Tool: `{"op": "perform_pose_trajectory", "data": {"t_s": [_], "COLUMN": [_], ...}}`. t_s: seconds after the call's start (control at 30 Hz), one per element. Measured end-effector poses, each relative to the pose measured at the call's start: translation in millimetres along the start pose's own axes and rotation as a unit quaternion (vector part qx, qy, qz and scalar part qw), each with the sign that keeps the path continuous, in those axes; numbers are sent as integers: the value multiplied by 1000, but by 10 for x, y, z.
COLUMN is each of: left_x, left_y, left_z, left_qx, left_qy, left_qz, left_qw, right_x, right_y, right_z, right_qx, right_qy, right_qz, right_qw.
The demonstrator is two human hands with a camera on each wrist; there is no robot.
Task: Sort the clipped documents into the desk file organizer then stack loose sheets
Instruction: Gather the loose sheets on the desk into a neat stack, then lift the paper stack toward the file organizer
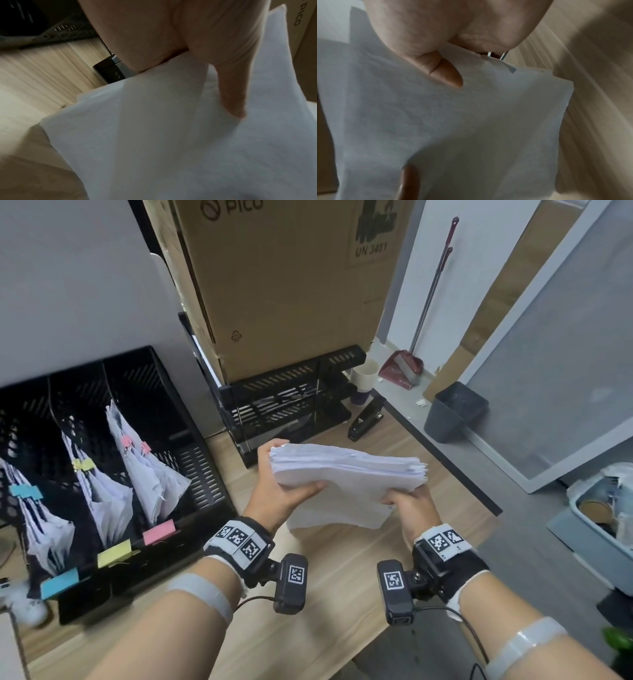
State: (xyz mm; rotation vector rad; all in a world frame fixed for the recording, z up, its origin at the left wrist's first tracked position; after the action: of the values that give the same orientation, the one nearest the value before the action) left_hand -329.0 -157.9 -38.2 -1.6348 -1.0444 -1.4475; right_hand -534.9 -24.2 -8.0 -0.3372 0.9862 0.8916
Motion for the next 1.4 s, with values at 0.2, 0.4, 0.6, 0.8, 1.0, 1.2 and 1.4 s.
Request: {"op": "perform_pose_trajectory", "data": {"t_s": [0.2, 0.4, 0.6, 0.8, 1.0, 1.2, 1.4], "left_x": [189, -73, -266, 113, 537, 650, 634], "left_y": [-16, -52, -15, 217, 631, 1185, 1636], "left_z": [-79, -5, 110, -106, -229, 44, 422], "left_qx": [2, -47, -52, -46, 18, 166, 209], "left_qy": [15, 54, 104, 90, 60, 67, 127], "left_qz": [53, 39, 9, 33, 28, -69, -214], "left_qw": [998, 997, 993, 994, 998, 981, 946], "right_x": [-169, 127, 267, -34, -197, -683, -940], "right_y": [5, 9, 7, -322, -807, -1077, -1403], "right_z": [-16, -85, -132, 90, 220, 454, 732], "right_qx": [-11, -5, -56, -243, -253, -217, -230], "right_qy": [17, -24, -86, -35, 58, 175, 174], "right_qz": [-66, 14, 261, 381, 424, 408, 397], "right_qw": [998, 1000, 960, 891, 868, 869, 871]}}
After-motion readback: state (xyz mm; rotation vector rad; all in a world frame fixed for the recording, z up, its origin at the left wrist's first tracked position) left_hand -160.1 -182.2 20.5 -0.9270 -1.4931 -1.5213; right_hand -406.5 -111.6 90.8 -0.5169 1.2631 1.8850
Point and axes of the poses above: each hand's wrist, its own z-axis away from the middle knuckle, its own y-axis out of the back of the hand, x = y × z, the point moved 6 cm from there along -z, towards the middle knuckle, and after that the axes turned 11 degrees about -y, right-handed, at the moved point
